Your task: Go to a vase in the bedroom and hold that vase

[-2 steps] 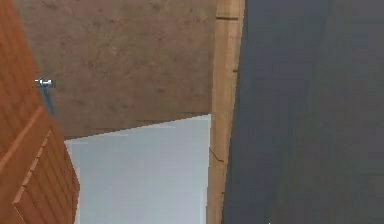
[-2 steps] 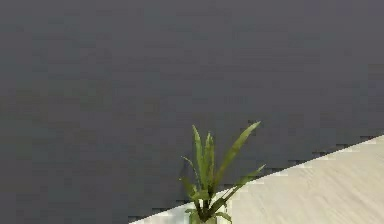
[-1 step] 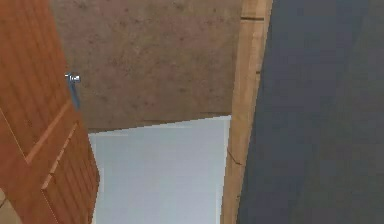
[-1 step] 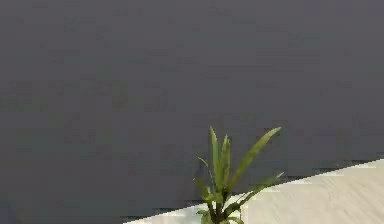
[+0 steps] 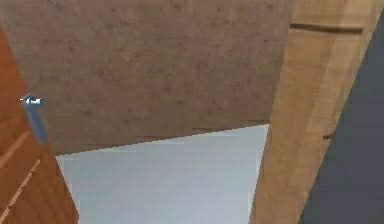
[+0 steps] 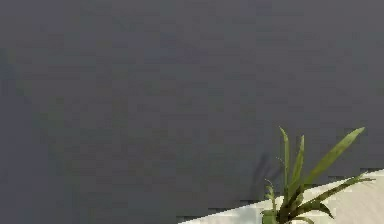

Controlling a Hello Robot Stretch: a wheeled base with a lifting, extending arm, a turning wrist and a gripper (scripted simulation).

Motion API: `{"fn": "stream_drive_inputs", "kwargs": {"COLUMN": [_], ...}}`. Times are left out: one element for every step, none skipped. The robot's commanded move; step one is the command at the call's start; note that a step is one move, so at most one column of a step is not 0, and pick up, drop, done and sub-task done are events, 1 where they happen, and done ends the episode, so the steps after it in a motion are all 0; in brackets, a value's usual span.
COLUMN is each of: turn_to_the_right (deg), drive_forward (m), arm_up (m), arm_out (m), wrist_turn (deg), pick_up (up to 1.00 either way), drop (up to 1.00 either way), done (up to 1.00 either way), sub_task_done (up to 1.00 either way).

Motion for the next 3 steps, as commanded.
{"fn": "stream_drive_inputs", "kwargs": {"turn_to_the_right": [-15.0, 0.0, 9.0], "drive_forward": [0.0, 0.15, 0.0], "arm_up": [0.0, 0.0, 0.0], "arm_out": [0.0, 0.0, 0.0], "wrist_turn": [0.0, 0.0, 0.0], "pick_up": [0.0, 0.0, 0.0], "drop": [0.0, 0.0, 0.0], "done": [0.0, 0.0, 0.0], "sub_task_done": [0.0, 0.0, 0.0]}}
